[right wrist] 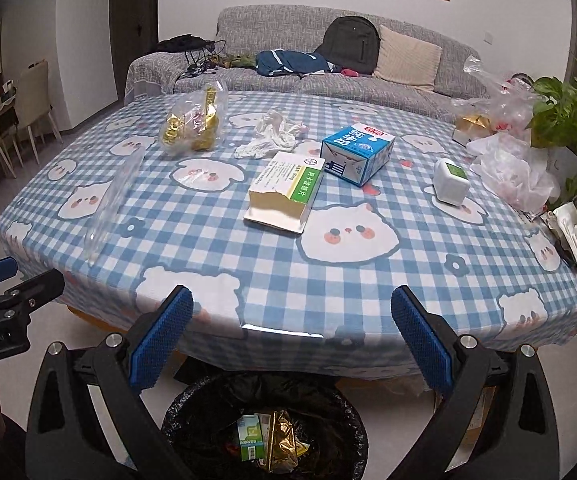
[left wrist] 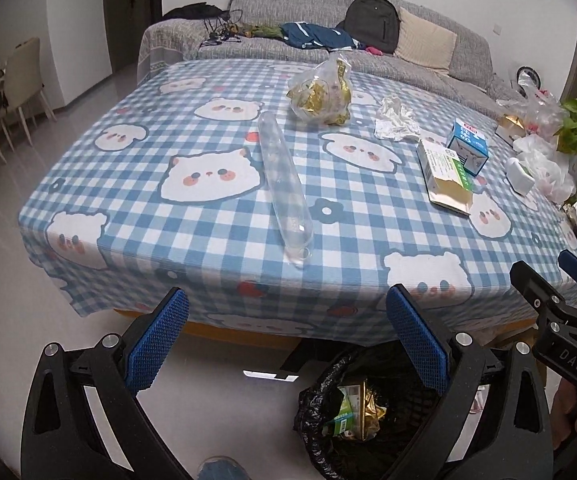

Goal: Collect trash
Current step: 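Move both grippers back over the table toward the clear tube and white box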

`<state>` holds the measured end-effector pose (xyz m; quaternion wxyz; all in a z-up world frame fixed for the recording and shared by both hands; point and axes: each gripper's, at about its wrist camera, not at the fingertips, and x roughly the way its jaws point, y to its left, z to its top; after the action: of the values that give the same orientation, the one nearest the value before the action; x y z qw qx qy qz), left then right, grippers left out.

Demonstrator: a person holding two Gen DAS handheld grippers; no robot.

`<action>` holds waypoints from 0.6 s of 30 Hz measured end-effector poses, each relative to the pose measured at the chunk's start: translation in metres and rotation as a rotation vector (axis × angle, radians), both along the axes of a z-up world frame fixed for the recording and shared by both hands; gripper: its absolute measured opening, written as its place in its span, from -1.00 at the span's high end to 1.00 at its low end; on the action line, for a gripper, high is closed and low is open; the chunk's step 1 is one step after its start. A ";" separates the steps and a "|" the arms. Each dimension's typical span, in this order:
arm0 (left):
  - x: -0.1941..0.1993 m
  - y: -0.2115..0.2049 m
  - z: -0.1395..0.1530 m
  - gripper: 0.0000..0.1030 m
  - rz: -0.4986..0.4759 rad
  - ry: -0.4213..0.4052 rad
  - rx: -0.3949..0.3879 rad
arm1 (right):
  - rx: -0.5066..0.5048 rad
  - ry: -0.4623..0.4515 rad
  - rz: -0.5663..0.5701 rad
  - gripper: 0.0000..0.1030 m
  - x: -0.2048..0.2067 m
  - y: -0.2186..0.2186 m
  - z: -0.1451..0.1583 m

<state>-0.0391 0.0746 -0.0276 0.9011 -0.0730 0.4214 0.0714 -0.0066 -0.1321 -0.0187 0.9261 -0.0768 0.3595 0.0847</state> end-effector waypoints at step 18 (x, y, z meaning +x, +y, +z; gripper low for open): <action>0.071 0.008 -0.006 -0.88 0.004 0.016 0.028 | 0.000 0.033 0.004 -0.85 0.079 0.016 -0.003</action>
<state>0.0314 0.0824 -0.0335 0.8986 -0.0604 0.4273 0.0797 0.0728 -0.1165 -0.0218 0.9199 -0.0762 0.3745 0.0878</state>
